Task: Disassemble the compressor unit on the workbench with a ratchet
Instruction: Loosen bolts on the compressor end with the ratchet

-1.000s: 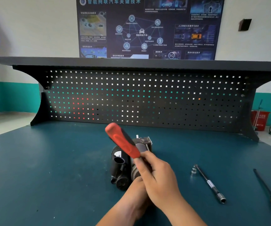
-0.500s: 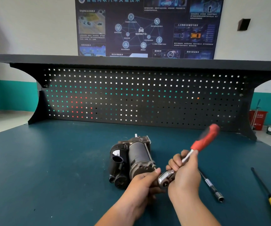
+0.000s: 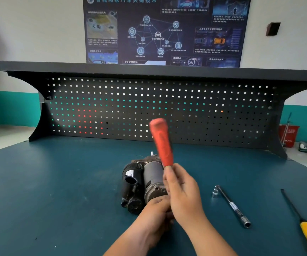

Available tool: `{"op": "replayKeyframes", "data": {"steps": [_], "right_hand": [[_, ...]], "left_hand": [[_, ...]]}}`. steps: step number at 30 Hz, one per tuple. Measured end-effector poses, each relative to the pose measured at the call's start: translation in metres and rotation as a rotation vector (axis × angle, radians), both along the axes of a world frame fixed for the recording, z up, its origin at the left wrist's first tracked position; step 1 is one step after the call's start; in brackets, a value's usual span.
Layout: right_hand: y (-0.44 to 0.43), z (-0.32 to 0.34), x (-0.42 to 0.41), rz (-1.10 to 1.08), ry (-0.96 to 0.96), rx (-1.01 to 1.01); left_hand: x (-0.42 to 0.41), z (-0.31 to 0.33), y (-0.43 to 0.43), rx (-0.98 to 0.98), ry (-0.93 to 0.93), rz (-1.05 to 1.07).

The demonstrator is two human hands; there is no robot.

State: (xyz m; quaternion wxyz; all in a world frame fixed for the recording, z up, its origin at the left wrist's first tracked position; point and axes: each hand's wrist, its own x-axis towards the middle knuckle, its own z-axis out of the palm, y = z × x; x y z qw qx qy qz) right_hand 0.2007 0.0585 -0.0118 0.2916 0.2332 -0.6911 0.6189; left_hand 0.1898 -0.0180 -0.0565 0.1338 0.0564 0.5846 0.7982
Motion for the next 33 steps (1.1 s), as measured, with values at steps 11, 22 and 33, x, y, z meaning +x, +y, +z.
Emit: {"op": "replayKeyframes", "data": {"steps": [11, 22, 33], "right_hand": [[0.016, 0.000, -0.009, 0.016, -0.335, -0.995], [0.007, -0.004, -0.002, 0.004, 0.090, 0.316], [0.019, -0.001, -0.010, 0.003, -0.395, -1.110]], "left_hand": [[-0.004, -0.002, 0.005, 0.017, -0.011, 0.013], [0.001, 0.003, 0.004, 0.034, -0.030, -0.002], [-0.008, -0.006, 0.004, 0.010, -0.005, -0.001]]}}
